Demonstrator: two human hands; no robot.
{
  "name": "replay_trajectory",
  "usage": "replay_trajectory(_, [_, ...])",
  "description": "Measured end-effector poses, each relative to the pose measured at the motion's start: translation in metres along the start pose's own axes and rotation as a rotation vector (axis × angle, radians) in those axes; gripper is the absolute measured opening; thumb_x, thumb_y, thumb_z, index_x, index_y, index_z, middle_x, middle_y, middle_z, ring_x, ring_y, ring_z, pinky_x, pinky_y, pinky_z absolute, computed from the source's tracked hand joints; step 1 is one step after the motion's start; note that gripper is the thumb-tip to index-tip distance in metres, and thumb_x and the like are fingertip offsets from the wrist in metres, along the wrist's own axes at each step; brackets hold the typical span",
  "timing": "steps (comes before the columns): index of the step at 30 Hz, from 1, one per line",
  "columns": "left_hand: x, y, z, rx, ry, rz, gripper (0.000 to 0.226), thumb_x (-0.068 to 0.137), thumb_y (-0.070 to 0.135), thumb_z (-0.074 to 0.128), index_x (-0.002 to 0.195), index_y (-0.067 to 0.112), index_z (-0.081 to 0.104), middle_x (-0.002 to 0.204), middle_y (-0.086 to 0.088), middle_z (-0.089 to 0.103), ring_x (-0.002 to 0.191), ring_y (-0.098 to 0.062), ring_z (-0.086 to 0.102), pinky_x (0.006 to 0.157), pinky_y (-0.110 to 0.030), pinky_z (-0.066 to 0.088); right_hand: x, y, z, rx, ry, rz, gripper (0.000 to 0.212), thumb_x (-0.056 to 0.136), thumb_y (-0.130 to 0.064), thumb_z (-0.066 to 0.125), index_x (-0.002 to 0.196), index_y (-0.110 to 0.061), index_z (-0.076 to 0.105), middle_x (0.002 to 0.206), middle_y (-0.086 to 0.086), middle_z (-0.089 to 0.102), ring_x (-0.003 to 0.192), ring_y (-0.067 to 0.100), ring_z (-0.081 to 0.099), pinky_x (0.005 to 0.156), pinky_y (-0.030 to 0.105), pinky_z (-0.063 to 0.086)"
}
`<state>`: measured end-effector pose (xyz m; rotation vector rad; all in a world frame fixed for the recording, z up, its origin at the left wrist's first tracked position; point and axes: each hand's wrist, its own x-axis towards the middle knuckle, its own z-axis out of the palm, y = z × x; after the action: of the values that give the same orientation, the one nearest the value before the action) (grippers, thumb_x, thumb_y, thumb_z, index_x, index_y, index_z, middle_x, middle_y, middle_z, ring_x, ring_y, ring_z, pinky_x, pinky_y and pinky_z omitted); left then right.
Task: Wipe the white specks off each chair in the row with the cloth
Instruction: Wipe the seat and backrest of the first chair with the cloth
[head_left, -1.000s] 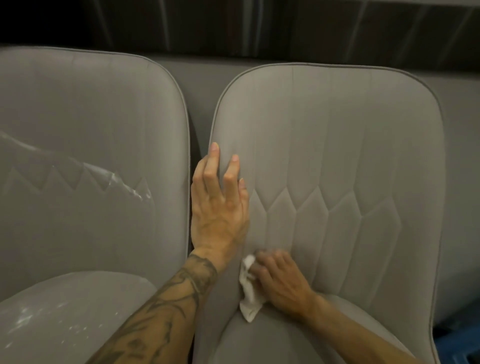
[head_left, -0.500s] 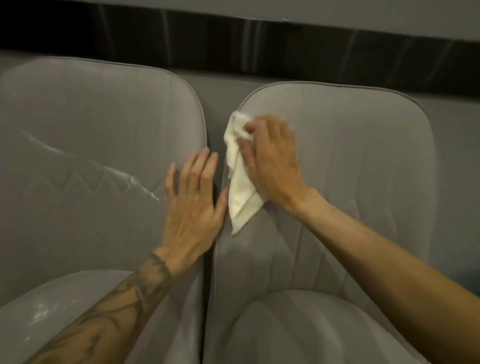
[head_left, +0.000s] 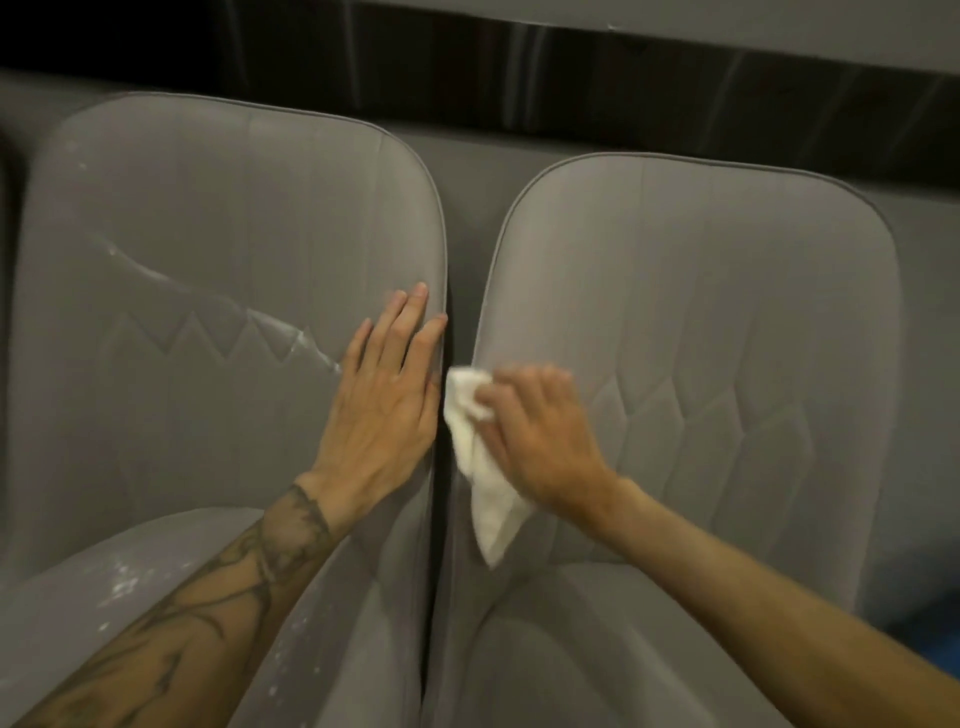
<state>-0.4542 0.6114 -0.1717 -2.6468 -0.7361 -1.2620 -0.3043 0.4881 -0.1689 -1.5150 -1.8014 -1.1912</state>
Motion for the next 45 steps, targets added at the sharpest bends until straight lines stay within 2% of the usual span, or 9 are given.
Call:
replay_trajectory(3, [-0.013, -0.001, -0.008, 0.0, -0.048, 0.041, 0.058, 0.098, 0.018, 0.045, 0.156, 0.013, 0.039, 0.172, -0.007, 0.017, 0.16, -0.024, 0.011, 0.129, -0.047, 0.013, 0.011, 0.013, -0.006, -0.075, -0.06, -0.137, 0.016, 0.097, -0.025, 0.061, 0.105, -0.012, 0.06, 0.102, 0.013, 0.062, 0.086, 0.03, 0.048, 0.078, 0.04, 0.037])
replay_trajectory(10, [-0.063, 0.006, -0.002, -0.006, -0.102, 0.015, 0.058, 0.098, 0.02, 0.048, 0.154, 0.009, 0.042, 0.169, -0.011, 0.025, 0.156, -0.031, 0.023, 0.126, -0.051, 0.022, 0.034, 0.002, 0.002, -0.07, 0.07, 0.25, 0.016, 0.097, -0.024, 0.057, 0.106, -0.011, 0.056, 0.105, 0.013, 0.057, 0.091, 0.03, 0.047, 0.08, 0.041, 0.037])
replay_trajectory(16, [-0.127, 0.005, 0.005, -0.01, -0.156, 0.019, 0.065, 0.092, 0.019, 0.047, 0.156, 0.008, 0.04, 0.167, -0.011, 0.029, 0.151, -0.029, 0.031, 0.122, -0.045, 0.025, -0.089, -0.049, 0.002, 0.028, -0.184, -0.201, 0.014, 0.102, -0.022, 0.047, 0.106, -0.015, 0.059, 0.097, 0.009, 0.063, 0.081, 0.027, 0.047, 0.075, 0.038, 0.036])
replay_trajectory(22, [-0.176, 0.02, 0.001, -0.035, -0.272, -0.011, 0.061, 0.096, 0.02, 0.04, 0.155, 0.007, 0.042, 0.164, -0.013, 0.036, 0.144, -0.03, 0.04, 0.12, -0.044, 0.033, 0.013, -0.01, -0.001, -0.089, 0.05, 0.263, 0.016, 0.095, -0.023, 0.06, 0.105, -0.011, 0.056, 0.106, 0.01, 0.053, 0.091, 0.028, 0.044, 0.081, 0.039, 0.035])
replay_trajectory(24, [-0.192, 0.022, 0.001, -0.054, -0.304, -0.019, 0.059, 0.099, 0.023, 0.039, 0.156, 0.008, 0.041, 0.162, -0.013, 0.039, 0.141, -0.03, 0.044, 0.119, -0.041, 0.032, -0.008, -0.023, 0.002, -0.067, 0.047, 0.252, 0.016, 0.095, -0.022, 0.062, 0.104, -0.011, 0.056, 0.104, 0.01, 0.052, 0.089, 0.028, 0.044, 0.08, 0.04, 0.035])
replay_trajectory(31, [-0.227, 0.024, -0.003, -0.105, -0.44, -0.075, 0.057, 0.101, 0.029, 0.034, 0.154, 0.012, 0.046, 0.155, -0.006, 0.05, 0.139, -0.024, 0.053, 0.119, -0.039, 0.028, -0.126, -0.093, 0.015, 0.099, -0.289, -0.226, 0.015, 0.101, -0.03, 0.049, 0.098, -0.018, 0.057, 0.097, 0.003, 0.057, 0.08, 0.023, 0.049, 0.072, 0.034, 0.034])
replay_trajectory(35, [-0.238, 0.026, -0.016, -0.069, -0.521, -0.096, 0.06, 0.099, 0.026, 0.033, 0.159, 0.016, 0.038, 0.161, 0.0, 0.043, 0.144, -0.017, 0.043, 0.124, -0.041, 0.03, -0.125, -0.103, 0.009, 0.129, -0.405, -0.107, 0.015, 0.098, -0.035, 0.053, 0.095, -0.02, 0.054, 0.094, 0.001, 0.052, 0.08, 0.022, 0.046, 0.071, 0.035, 0.031])
replay_trajectory(40, [-0.254, 0.027, -0.031, 0.031, -0.517, -0.042, 0.05, 0.094, 0.021, 0.042, 0.139, 0.011, 0.061, 0.141, -0.008, 0.062, 0.128, -0.026, 0.062, 0.114, -0.035, 0.025, -0.149, -0.146, -0.013, 0.475, -0.58, 0.188, 0.027, 0.103, -0.037, 0.041, 0.098, -0.015, 0.055, 0.099, 0.003, 0.05, 0.087, 0.023, 0.048, 0.076, 0.035, 0.035])
replay_trajectory(45, [-0.266, 0.033, -0.058, 0.075, -0.596, -0.068, 0.047, 0.102, 0.035, 0.035, 0.135, 0.018, 0.063, 0.14, -0.004, 0.061, 0.127, -0.023, 0.06, 0.113, -0.037, 0.037, -0.16, -0.146, -0.051, 0.645, -0.637, 0.104, 0.027, 0.101, -0.036, 0.044, 0.1, -0.012, 0.055, 0.101, 0.006, 0.051, 0.088, 0.021, 0.046, 0.081, 0.034, 0.036])
